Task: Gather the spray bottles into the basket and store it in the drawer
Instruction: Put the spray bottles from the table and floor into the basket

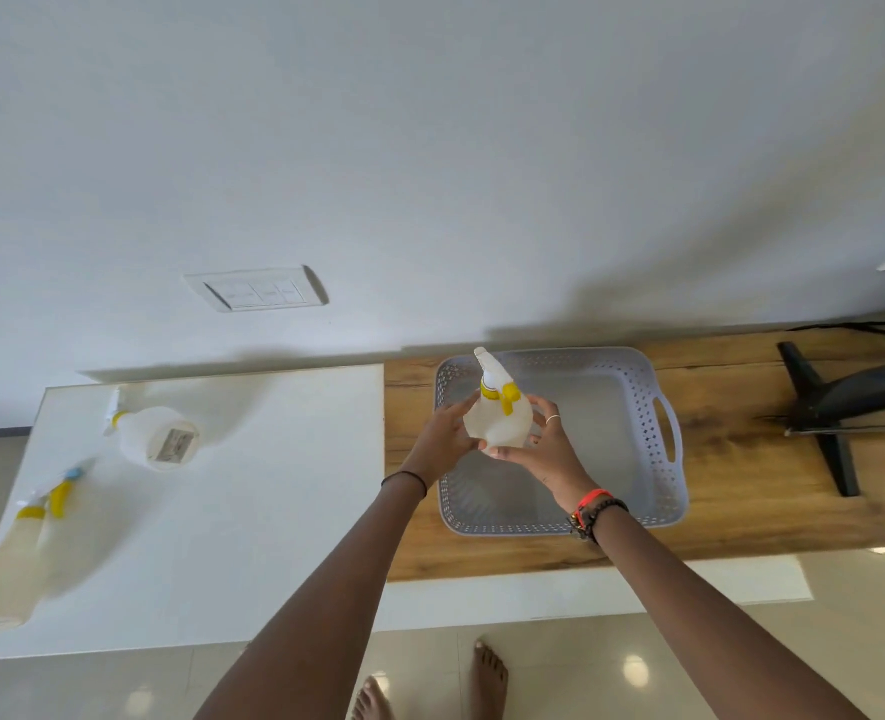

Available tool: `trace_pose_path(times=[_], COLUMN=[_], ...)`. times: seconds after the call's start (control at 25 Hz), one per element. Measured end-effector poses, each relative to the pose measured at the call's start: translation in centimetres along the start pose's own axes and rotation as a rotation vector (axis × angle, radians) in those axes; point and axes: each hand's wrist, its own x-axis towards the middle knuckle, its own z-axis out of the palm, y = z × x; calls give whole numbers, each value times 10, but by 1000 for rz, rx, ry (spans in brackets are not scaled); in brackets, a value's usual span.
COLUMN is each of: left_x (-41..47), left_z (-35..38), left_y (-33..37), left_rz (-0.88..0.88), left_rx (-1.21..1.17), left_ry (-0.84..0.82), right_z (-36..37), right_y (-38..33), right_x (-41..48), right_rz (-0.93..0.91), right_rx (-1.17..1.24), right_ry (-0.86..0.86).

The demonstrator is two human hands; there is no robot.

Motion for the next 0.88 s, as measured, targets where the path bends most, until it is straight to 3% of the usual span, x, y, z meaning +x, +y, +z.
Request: trace_pose_path(times=[0.32, 0.68, 0.88], left_x=[32, 51, 49], left_z=[15, 8, 9], left_y=[-12, -17, -17], left_rz=[-9, -30, -32], left_rx=[80, 59, 43], left_ry=[84, 89, 85], right_z=[0, 8, 8], right_y=[20, 8, 6], right_x=[35, 52, 50], right_rz=[79, 65, 113], right_rx=[86, -130, -97], right_ry=[79, 162, 136])
